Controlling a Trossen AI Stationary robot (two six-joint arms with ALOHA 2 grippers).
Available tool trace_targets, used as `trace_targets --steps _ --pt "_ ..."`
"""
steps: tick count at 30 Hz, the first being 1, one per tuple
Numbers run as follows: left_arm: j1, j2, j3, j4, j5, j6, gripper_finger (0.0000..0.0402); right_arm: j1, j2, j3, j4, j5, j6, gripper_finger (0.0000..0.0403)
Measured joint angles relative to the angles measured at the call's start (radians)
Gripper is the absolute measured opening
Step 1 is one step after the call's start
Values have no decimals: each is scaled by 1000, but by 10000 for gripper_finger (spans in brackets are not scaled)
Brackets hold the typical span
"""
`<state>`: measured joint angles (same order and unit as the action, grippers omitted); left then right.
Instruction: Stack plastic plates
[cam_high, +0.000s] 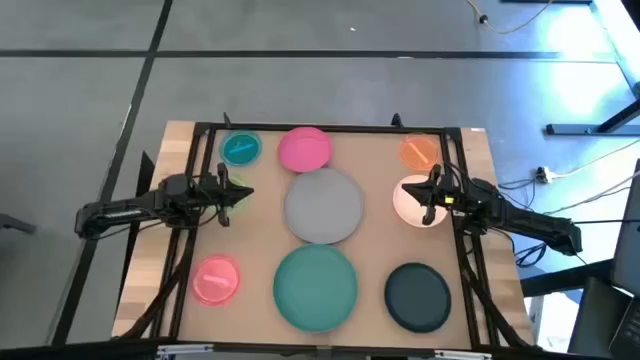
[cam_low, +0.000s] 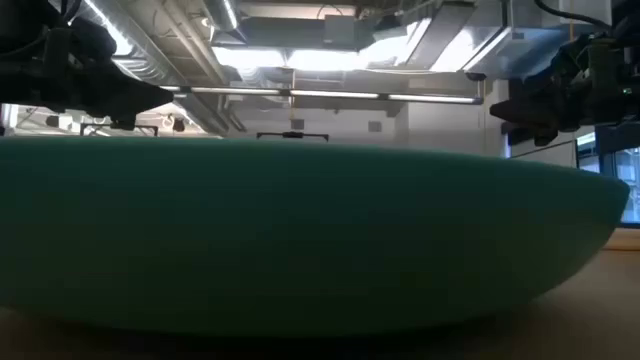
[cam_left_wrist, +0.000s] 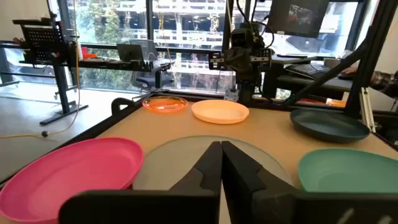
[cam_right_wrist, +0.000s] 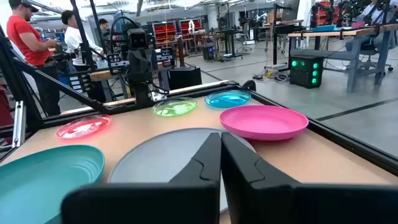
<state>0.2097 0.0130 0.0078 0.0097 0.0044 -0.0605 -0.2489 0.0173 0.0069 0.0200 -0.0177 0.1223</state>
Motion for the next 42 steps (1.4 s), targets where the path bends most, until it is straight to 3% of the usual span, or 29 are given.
trace_targets --steps 42 --pt "0 0 0 0 0 0 2 0 0 0 0 0 0 5"
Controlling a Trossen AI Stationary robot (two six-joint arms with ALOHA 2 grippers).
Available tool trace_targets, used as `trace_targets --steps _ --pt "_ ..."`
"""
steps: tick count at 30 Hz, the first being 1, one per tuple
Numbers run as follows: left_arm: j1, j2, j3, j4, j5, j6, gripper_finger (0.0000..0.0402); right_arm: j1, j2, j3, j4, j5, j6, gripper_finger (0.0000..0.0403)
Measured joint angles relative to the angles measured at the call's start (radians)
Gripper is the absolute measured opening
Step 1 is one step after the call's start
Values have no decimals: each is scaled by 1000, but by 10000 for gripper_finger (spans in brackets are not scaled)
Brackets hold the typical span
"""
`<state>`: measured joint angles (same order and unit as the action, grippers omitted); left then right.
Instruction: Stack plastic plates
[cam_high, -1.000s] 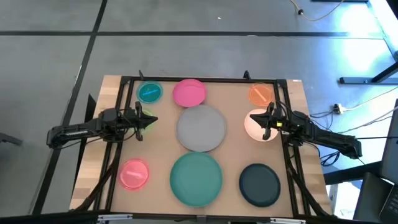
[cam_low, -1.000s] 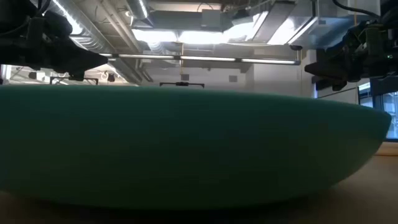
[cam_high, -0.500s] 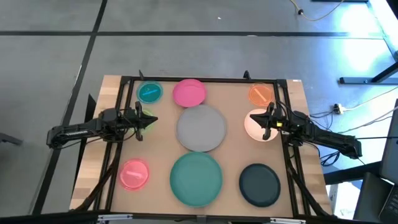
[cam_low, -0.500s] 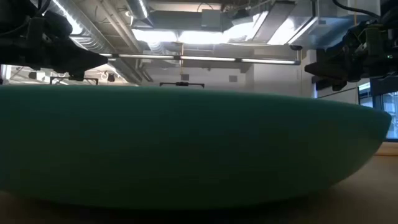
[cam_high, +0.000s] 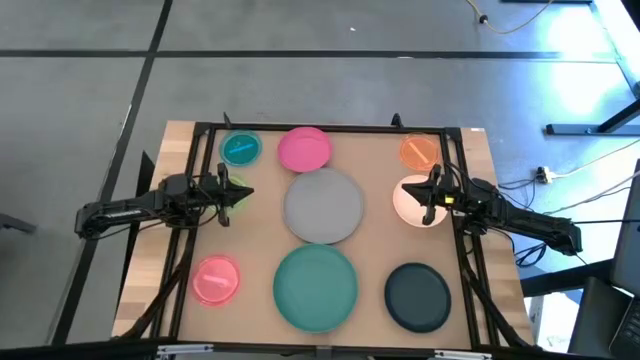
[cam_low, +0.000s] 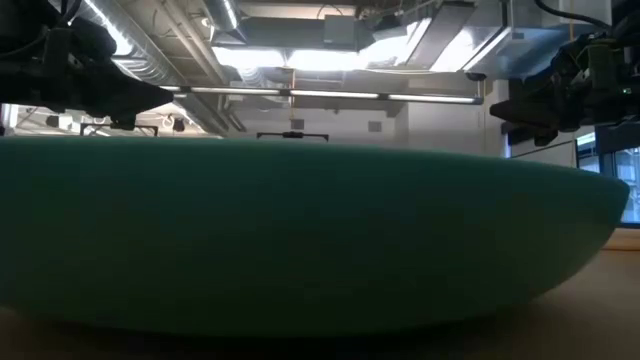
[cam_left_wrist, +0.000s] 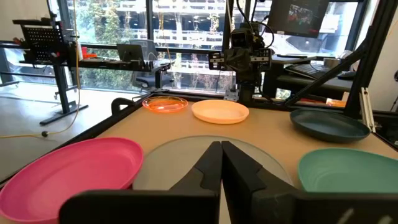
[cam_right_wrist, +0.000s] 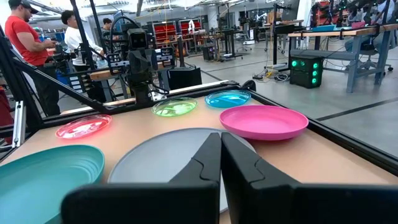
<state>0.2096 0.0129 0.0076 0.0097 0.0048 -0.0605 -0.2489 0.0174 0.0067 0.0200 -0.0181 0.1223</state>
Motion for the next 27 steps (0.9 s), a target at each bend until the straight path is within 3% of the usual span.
trace_targets --steps 5,9,14,27 --pt "0 0 0 0 -6 1 2 0 0 0 0 0 0 5" --pt "0 0 -1 67 -74 34 2 0 0 0 0 0 0 5" --pt "0 0 -1 150 -28 -65 2 0 0 0 0 0 0 5" --pt "0 0 -1 191 -27 14 2 0 0 0 21 4 -1 5"
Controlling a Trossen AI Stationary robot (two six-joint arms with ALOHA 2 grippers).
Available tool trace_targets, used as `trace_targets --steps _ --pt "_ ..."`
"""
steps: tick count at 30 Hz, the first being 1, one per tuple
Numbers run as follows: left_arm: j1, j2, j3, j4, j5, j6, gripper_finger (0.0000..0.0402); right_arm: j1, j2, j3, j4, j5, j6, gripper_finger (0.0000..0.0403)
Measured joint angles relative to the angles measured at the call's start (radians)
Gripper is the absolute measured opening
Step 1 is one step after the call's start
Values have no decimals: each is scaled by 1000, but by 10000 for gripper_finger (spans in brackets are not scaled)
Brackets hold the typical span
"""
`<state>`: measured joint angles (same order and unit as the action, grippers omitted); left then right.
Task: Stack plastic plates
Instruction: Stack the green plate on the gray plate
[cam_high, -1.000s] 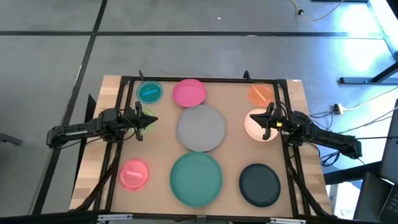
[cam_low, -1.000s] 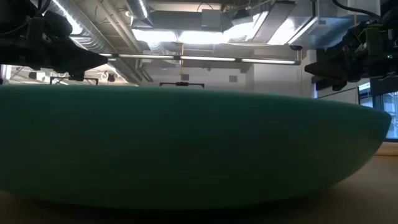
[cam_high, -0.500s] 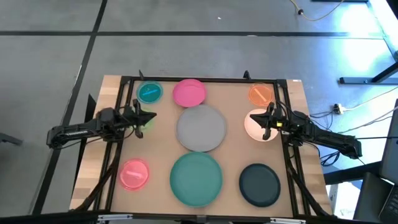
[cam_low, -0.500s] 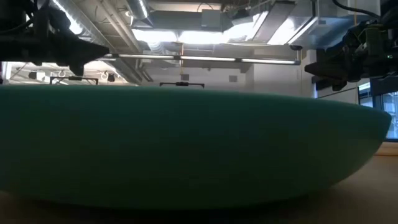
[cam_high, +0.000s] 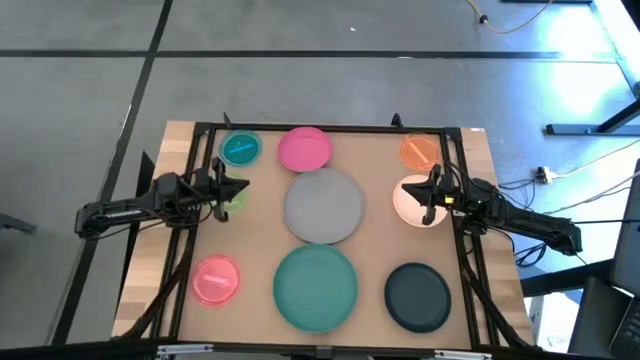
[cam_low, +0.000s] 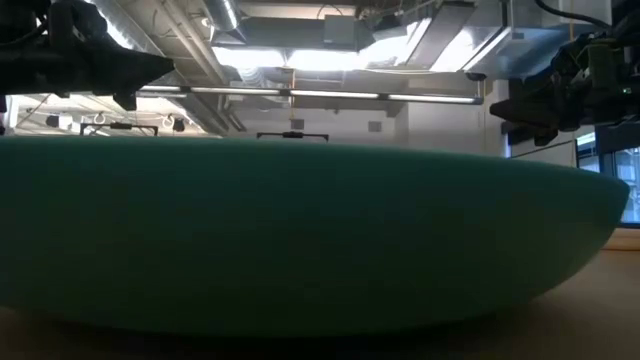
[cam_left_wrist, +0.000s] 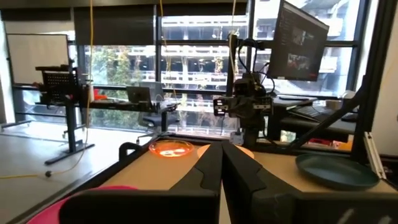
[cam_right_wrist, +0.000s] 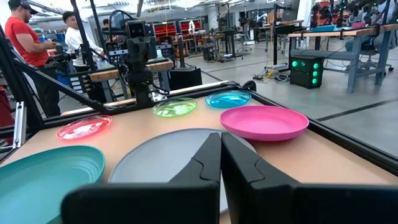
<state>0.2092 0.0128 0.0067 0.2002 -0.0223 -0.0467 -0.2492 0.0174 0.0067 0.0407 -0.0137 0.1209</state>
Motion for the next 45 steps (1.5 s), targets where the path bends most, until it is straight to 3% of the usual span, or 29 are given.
trace_targets --steps 9,17,31,40,45 --pt "-1 52 0 106 14 -23 2 0 0 0 132 22 -36 5" --pt "-68 218 24 219 -18 -25 2 0 0 0 131 22 -54 5" --pt "-285 635 209 219 -199 -38 2 0 0 0 276 -4 -107 5" --pt "-345 930 409 178 -202 88 2 0 0 0 287 5 -134 5" --pt "-352 1081 526 185 -147 132 2 0 0 0 275 1 -130 5"
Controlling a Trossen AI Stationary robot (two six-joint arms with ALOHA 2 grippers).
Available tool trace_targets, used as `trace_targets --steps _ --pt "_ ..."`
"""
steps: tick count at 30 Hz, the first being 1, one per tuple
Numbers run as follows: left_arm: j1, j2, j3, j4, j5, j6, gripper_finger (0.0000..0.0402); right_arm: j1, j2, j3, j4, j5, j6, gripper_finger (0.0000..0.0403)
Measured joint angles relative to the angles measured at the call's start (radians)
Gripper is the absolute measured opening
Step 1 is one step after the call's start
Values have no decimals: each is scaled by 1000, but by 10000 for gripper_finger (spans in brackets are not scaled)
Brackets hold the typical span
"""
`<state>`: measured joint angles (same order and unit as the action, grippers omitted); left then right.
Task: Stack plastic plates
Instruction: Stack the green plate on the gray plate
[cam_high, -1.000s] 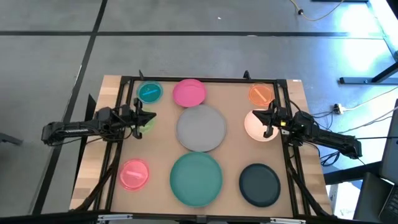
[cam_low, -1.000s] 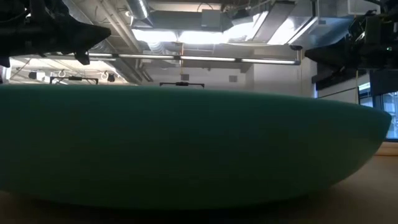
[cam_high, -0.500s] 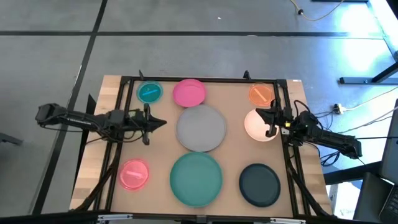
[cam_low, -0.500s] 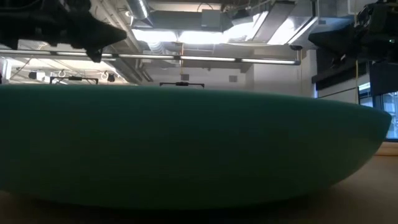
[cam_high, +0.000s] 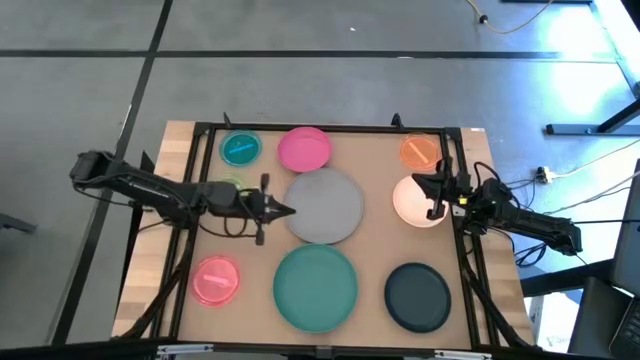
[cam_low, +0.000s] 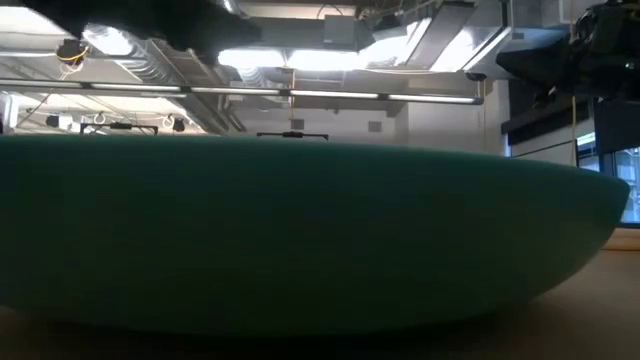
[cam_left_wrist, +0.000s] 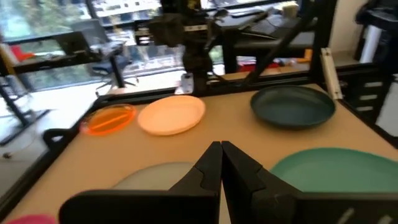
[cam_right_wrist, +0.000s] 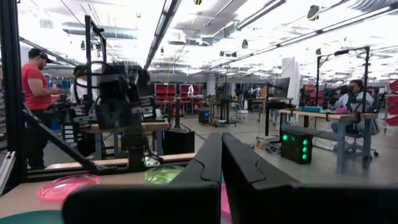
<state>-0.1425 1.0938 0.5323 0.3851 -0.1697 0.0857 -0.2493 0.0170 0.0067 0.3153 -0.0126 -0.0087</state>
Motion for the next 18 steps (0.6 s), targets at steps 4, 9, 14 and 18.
trace_targets --steps 4,9,14,18 --pt "0 98 73 18 61 -28 1 0 0 0 -7 -28 17 5" --pt "-1 188 137 18 107 -148 2 0 0 0 -7 -98 26 5" --pt "0 227 185 -53 104 -237 12 0 0 0 -7 -112 26 5" --pt "0 229 203 -148 102 -303 48 0 0 0 -14 -112 3 5"
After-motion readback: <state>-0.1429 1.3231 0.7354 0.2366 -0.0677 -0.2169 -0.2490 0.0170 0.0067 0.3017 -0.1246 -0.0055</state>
